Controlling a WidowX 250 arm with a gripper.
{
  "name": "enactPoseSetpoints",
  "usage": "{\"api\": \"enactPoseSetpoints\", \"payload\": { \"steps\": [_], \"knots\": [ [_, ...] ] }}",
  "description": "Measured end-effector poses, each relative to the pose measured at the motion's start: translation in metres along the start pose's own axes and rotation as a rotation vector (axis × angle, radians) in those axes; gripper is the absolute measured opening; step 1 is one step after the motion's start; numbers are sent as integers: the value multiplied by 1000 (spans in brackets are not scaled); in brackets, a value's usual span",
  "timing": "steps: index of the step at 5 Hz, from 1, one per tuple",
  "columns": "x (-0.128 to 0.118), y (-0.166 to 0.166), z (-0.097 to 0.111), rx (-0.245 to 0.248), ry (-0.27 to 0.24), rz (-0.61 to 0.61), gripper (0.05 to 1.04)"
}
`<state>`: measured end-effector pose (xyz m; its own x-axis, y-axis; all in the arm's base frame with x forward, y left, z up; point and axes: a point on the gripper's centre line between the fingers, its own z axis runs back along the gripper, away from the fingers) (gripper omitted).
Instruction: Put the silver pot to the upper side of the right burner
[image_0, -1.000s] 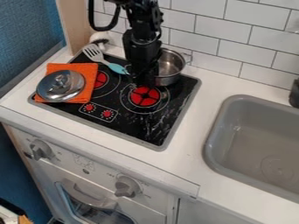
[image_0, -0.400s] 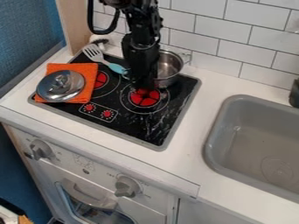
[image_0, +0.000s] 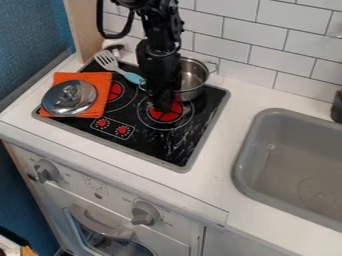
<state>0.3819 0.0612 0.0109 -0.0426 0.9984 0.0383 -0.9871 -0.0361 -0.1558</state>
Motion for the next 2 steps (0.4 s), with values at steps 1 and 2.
{"api": "enactPoseSetpoints", "payload": {
  "steps": [1,2],
  "knots": [
    [7,-7,19,-57,12,-2,1011],
    [14,-10,50,-142,8,-7,1007]
  ]
}}
